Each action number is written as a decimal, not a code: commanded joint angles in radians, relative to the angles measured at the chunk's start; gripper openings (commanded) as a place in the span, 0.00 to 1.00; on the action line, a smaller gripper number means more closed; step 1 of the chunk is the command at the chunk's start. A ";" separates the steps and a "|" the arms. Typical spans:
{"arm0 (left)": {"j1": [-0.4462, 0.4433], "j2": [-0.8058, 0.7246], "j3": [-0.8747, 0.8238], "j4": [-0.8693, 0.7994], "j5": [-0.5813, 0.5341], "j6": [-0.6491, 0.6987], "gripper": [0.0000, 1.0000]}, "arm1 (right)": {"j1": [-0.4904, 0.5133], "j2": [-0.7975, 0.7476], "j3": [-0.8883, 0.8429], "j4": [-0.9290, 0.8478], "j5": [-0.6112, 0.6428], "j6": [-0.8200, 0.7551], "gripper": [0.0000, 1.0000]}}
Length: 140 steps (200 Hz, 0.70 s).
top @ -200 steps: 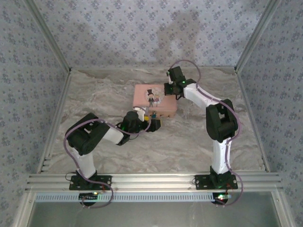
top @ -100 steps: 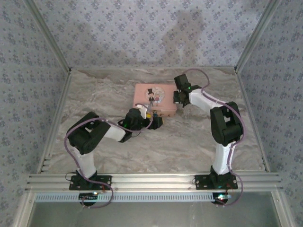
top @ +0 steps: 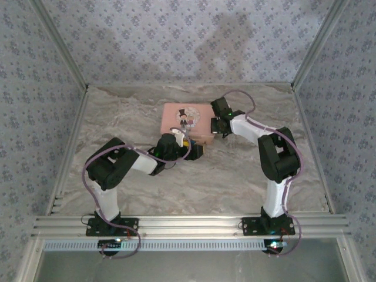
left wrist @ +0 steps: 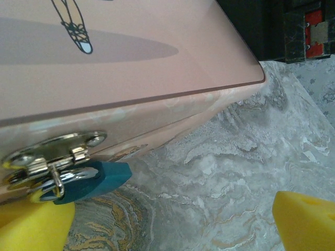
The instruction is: Unlock the padlock with the key
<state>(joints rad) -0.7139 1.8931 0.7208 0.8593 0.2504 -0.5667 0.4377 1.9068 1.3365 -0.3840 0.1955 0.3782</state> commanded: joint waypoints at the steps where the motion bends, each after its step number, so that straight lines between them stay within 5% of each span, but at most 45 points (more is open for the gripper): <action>1: 0.002 0.016 0.002 0.072 0.035 -0.007 0.97 | 0.019 -0.042 -0.008 0.024 -0.022 0.016 0.00; 72: 0.010 0.014 -0.070 0.152 -0.118 -0.049 0.98 | 0.024 -0.052 -0.022 0.032 -0.021 0.013 0.00; 140: 0.040 0.038 -0.065 0.257 0.087 -0.063 0.87 | 0.031 -0.052 -0.019 0.030 -0.012 0.015 0.00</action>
<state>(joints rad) -0.6880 1.9163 0.6579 1.0042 0.2375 -0.6155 0.4541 1.8893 1.3243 -0.3626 0.1947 0.3779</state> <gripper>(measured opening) 0.877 0.064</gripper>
